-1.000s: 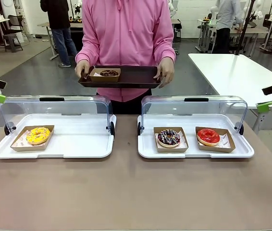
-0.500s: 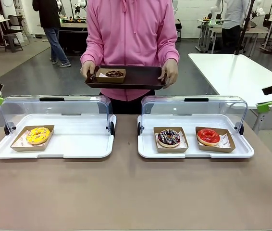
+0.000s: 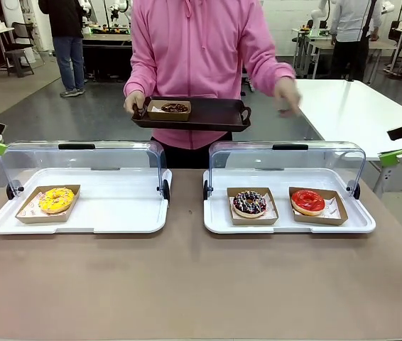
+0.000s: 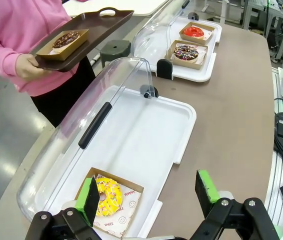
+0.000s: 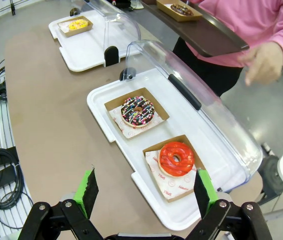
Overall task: Provide the desired donut to the person.
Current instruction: Pick up and lift the Paper togo box containing the Donut pointed at by the person.
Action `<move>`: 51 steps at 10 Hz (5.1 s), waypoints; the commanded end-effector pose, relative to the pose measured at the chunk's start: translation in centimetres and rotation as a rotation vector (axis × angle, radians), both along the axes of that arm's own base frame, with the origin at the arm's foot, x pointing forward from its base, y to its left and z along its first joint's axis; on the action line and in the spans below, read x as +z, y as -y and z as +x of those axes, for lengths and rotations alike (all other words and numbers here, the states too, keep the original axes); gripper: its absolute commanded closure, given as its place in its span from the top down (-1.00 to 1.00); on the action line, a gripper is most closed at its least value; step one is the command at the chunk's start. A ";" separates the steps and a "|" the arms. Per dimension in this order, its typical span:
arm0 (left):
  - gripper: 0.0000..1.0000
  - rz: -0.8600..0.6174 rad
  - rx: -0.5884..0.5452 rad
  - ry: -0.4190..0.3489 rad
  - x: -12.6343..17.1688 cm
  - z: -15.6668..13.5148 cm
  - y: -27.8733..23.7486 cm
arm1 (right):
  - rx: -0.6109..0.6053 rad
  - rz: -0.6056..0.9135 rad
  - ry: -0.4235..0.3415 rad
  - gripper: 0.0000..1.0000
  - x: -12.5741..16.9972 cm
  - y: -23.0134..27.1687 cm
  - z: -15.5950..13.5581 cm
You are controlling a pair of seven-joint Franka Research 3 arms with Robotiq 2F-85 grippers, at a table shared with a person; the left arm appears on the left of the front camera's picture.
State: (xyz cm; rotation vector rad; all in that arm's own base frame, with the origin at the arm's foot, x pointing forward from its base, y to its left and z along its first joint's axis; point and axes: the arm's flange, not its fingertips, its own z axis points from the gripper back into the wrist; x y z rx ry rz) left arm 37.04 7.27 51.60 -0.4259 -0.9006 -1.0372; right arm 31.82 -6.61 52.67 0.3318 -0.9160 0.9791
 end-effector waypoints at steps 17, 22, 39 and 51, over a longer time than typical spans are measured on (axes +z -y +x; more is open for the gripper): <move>1.00 -0.001 0.002 -0.002 -0.1 0.0 -0.1 | 0.012 0.014 0.001 1.00 -0.1 0.0 0.1; 1.00 -0.001 0.002 -0.002 -0.1 0.0 -0.1 | 0.177 -0.411 -0.141 1.00 -1.6 -7.4 5.2; 1.00 -0.001 0.002 -0.002 -0.1 0.0 -0.1 | 0.325 -0.802 -0.218 1.00 -18.3 -7.7 14.9; 1.00 -0.001 0.002 -0.002 -0.1 0.0 -0.1 | 0.348 -0.829 -0.234 -1.00 -20.1 -7.1 16.5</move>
